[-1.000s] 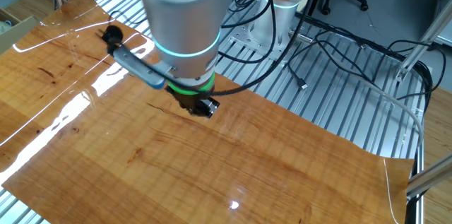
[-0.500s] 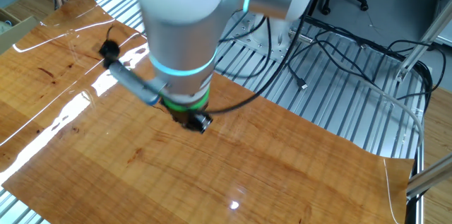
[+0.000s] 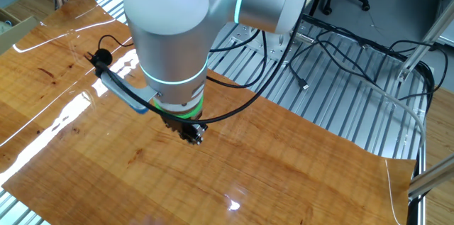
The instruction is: Receive something handed over by a human
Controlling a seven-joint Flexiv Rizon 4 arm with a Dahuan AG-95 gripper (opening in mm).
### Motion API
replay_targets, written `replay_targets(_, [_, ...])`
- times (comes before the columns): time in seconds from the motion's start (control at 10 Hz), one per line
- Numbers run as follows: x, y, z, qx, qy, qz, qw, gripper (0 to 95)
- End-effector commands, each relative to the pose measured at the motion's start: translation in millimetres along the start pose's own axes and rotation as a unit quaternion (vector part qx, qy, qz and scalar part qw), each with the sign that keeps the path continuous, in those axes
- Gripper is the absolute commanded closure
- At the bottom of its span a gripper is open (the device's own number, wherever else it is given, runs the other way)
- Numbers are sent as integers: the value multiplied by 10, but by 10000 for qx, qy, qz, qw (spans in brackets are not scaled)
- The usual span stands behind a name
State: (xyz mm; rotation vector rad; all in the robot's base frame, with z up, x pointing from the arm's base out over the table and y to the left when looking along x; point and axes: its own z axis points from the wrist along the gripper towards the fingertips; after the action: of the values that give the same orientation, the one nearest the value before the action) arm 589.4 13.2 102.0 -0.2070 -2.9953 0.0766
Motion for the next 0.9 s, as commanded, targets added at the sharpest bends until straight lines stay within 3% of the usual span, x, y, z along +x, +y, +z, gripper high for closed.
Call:
replay_targets(0.1, [34,24,-47,-31,28,-111,9999,380])
replay_targets(0.2, [38,18,-60,-39,34,-224,9997,760])
replay_targets(0.4, [41,14,-70,-24,-42,-198,9998,760])
replay_targets(0.5, [40,20,-64,6,-18,-211,9998,570])
replay_targets(0.7, [46,26,-73,79,-46,-272,9996,570])
replay_targets(0.9, [55,36,-88,59,-95,-267,9996,570])
